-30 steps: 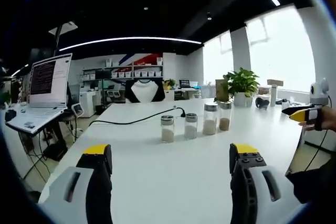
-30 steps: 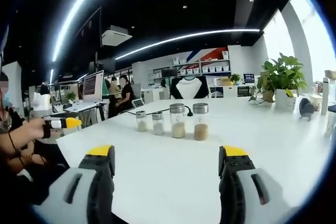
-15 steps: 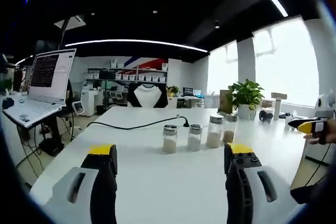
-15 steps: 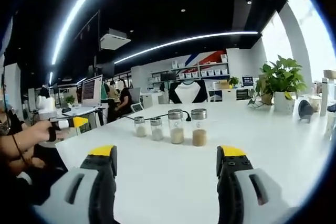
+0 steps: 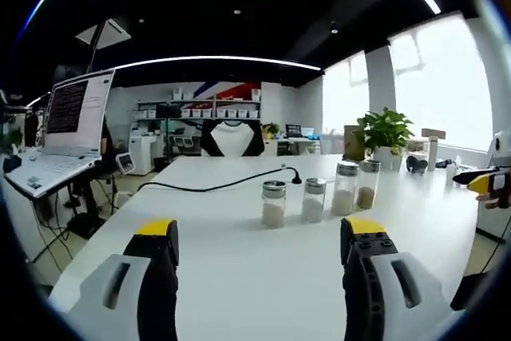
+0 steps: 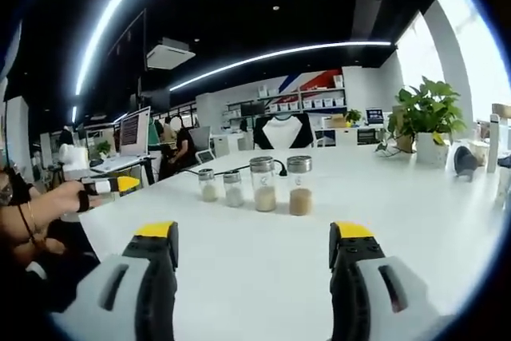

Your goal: Rotate the seasoning bottle until the label or dispensing opening points toward the visible target arrow and the bottle remains upright within the marked orientation range

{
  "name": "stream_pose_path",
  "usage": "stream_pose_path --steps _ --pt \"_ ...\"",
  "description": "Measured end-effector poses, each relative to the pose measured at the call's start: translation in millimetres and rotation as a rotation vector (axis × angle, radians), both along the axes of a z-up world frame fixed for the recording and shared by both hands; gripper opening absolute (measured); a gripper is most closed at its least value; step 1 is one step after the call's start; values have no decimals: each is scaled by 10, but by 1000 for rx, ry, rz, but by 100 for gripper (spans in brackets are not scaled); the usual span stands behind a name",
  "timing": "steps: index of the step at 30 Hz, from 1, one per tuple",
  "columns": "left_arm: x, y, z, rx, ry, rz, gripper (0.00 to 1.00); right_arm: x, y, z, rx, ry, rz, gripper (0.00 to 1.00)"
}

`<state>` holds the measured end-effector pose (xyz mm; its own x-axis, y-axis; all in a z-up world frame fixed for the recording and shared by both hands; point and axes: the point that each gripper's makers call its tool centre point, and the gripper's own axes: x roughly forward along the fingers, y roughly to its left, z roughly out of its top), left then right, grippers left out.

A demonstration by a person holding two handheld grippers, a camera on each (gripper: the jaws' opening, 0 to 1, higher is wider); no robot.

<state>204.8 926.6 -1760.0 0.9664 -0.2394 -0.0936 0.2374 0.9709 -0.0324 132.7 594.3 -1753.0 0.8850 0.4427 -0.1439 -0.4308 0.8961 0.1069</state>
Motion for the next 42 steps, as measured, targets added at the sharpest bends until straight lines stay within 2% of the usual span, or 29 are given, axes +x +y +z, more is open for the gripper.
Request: stream_pose_path --steps 4,6,11,15,16,18,27,28,29,32,34,36,42 --pt "174 -20 -41 -2 12 2 88 99 5 2 2 2 -1 77" --pt "288 -51 -50 0 0 -3 88 140 19 -17 -3 -1 5 77" --pt "575 -147 -197 10 16 -4 85 272 15 -118 0 16 0 78" --pt "713 -243 -279 4 32 -9 77 315 31 -150 8 22 7 78" --pt "756 -318 -254 -11 9 -33 76 325 27 -155 12 23 6 78" --pt "832 -370 -248 -23 3 -45 75 341 8 -167 19 28 -2 78" --pt "1209 -482 -315 35 18 -61 73 406 -30 -241 30 43 -4 77" --pt "1237 -485 -324 30 21 -62 73 408 -30 -249 29 44 -5 76" --pt "1271 -504 -337 -19 36 -62 71 409 -34 -256 30 46 -6 76" --pt "1347 -505 -346 46 20 -64 67 408 -39 -259 35 47 -9 76" --pt "1446 -535 -442 114 53 -67 69 410 -52 -271 37 50 -17 76" --pt "1518 -578 -434 69 47 -76 68 407 -66 -281 41 53 -23 76" --pt "1705 -645 -406 64 37 -75 64 396 -124 -316 45 64 -37 75"
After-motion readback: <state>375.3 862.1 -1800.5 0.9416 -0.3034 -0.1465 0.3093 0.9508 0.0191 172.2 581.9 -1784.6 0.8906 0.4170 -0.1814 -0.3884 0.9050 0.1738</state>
